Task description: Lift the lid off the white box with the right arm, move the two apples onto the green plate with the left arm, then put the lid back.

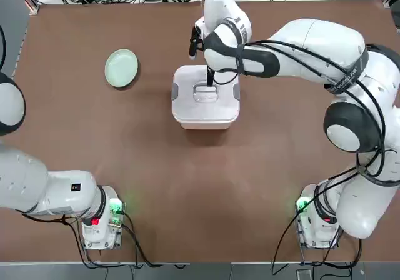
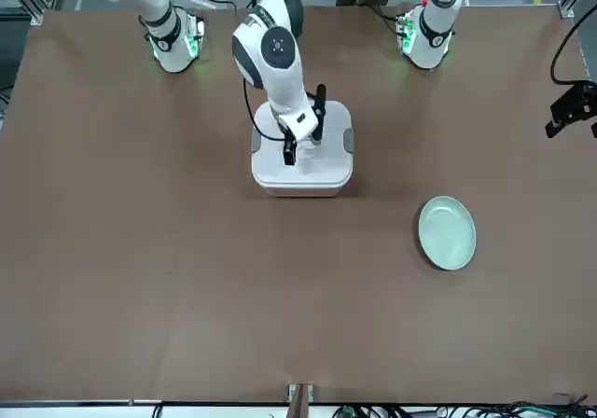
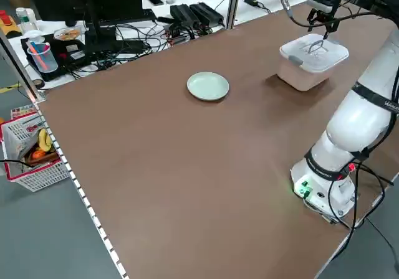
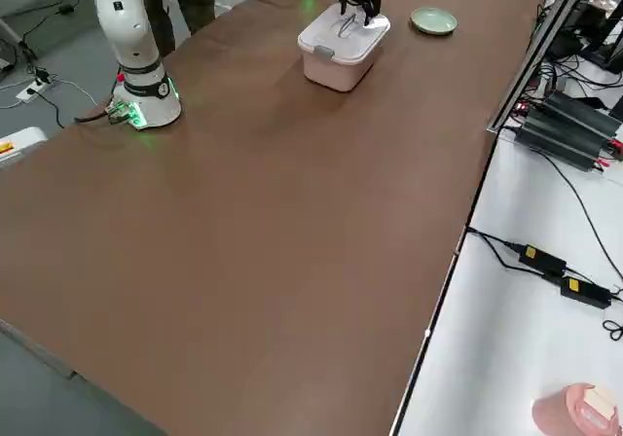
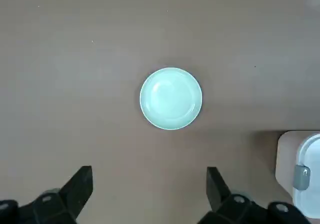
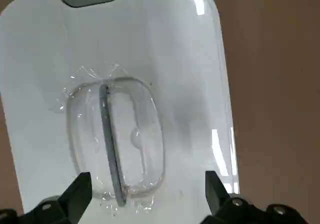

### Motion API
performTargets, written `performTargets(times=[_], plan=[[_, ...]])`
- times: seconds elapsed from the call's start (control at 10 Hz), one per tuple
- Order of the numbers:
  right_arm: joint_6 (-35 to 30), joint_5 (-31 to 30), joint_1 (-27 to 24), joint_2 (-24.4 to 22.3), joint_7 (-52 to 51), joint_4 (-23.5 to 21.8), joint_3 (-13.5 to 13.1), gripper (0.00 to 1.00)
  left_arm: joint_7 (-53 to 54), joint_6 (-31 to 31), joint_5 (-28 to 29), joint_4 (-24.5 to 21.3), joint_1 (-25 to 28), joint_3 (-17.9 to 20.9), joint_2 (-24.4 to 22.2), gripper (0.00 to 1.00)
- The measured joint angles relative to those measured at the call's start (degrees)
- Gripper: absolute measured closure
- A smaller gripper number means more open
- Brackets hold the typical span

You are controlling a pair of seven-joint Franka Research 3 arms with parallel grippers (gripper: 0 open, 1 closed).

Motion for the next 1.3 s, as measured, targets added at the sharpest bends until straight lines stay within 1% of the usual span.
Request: performTargets(times=[0.3,0.6,0.7,0.9,1.2,1.3], plan=[[1.62,-0.50,0.71,1.49,1.60,-0.31,0.27,0.00,0.00,-0.36,0.00,0.00,-0.13,-0.12,0.00,0.00],[1.60,-0.64,1.20,1.58,2.93,-1.13,1.48,0.00,-0.08,-0.87,0.00,-0.01,-0.13,-0.17,0.00,0.00],[1.59,-0.65,1.20,1.59,3.07,-1.32,1.85,0.02,-0.09,-0.87,0.00,-0.01,-0.13,-0.18,0.00,0.00],[1.21,-0.67,1.19,1.60,3.41,-1.43,1.98,0.15,-0.09,-0.87,0.00,0.01,-0.10,-0.18,0.00,0.00],[0.25,-0.68,1.11,1.55,7.70,-1.35,2.81,0.65,-0.09,-0.87,-0.04,0.72,-0.13,-0.30,-0.06,0.00],[-0.09,-0.68,1.06,1.42,9.11,-1.26,3.30,0.80,-0.09,-0.87,-0.20,0.89,-0.15,-0.49,-0.09,0.00]])
